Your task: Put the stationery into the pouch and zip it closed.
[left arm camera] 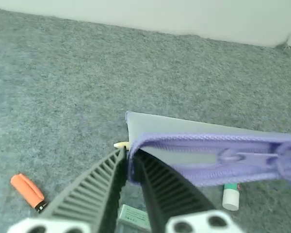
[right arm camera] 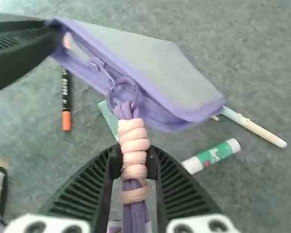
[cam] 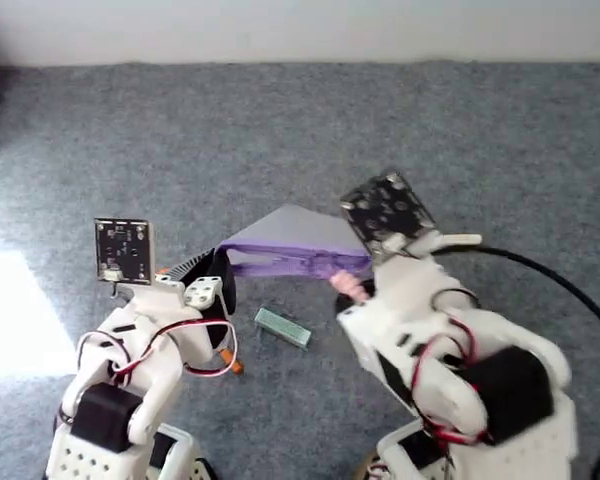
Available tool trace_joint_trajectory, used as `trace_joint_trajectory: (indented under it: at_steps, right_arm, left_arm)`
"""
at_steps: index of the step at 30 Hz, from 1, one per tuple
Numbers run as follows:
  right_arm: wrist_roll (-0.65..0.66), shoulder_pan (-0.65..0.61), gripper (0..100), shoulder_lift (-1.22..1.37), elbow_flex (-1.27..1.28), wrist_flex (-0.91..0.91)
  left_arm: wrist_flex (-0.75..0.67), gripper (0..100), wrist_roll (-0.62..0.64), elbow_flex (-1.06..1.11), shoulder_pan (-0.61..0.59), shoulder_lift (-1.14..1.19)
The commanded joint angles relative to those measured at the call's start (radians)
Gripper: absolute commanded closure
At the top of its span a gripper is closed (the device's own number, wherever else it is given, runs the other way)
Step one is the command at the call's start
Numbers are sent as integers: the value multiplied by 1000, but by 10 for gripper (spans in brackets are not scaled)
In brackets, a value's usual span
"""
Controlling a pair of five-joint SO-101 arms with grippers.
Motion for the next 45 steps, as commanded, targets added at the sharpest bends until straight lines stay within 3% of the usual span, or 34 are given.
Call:
trace_joint_trajectory:
  at_steps: [1,8,15,25,34,45]
  right_arm:
    - [32,119,991,-84,23,33]
    - [32,298,991,-162,55,33]
    - [28,420,991,-173,57,35]
    - [25,395,991,-174,57,36]
    - [26,277,991,-174,57,36]
    - [26,272,991,-174,57,36]
  left_arm:
    - [40,987,-9,-36,-35,5]
    - [121,987,-11,-97,-35,5]
    - [146,987,-89,-104,-37,-2]
    - [130,981,-95,-122,-28,6]
    - [38,809,-95,-45,-26,6]
    - [-78,833,-94,53,66,8]
